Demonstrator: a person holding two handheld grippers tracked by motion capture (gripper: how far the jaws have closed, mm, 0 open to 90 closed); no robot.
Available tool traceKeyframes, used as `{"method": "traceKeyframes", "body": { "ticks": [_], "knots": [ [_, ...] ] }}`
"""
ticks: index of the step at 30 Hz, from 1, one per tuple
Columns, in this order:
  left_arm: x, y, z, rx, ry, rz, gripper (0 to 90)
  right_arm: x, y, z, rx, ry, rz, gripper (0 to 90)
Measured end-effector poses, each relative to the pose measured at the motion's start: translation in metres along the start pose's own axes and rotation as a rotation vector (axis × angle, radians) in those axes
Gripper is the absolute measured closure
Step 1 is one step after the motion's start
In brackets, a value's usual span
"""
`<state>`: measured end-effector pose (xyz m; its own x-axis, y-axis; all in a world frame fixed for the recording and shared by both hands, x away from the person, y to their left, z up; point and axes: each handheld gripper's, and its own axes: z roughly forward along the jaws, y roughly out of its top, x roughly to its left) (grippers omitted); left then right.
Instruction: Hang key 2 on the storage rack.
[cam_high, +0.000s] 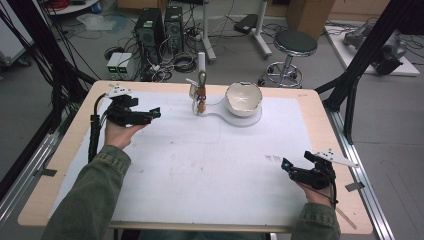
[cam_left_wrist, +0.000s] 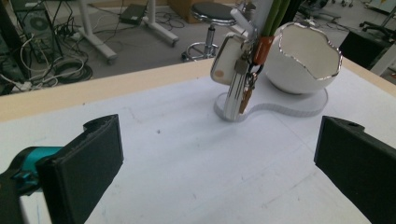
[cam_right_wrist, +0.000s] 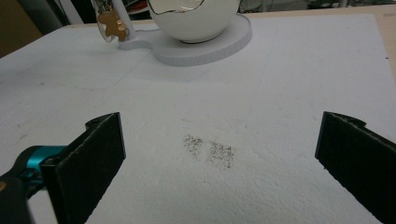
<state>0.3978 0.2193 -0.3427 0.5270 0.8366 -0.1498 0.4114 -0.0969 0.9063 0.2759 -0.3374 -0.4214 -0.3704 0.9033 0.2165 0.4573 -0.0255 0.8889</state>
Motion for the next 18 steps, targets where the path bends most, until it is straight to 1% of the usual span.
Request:
{"method": "traceKeyframes", "body": {
  "ticks": [3,5,7,10,16,18],
  "knots": [
    [0.001,-0.006,-0.004,-0.001,0.002,-0.004,1.6,0.000,0.000,0.000,0.003,0.002,0.001,0.5],
    [0.002,-0.010,-0.007,0.008,0.004,0.000,1.6,0.000,0.000,0.000,0.003,0.001,0.002,0.5],
    [0.002,-0.014,-0.011,-0.009,0.007,0.002,1.7,0.000,0.000,0.000,0.004,0.001,0.002,0.5],
    [0.002,-0.019,-0.017,-0.014,0.009,0.002,1.7,0.000,0.000,0.000,0.002,0.000,0.002,0.5],
    [0.000,-0.028,-0.030,-0.032,0.015,0.016,1.6,0.000,0.000,0.000,0.001,0.000,0.001,0.5],
    [0.000,-0.031,-0.035,-0.041,0.024,0.017,1.6,0.000,0.000,0.000,0.001,-0.001,0.000,0.5]
  ]
}}
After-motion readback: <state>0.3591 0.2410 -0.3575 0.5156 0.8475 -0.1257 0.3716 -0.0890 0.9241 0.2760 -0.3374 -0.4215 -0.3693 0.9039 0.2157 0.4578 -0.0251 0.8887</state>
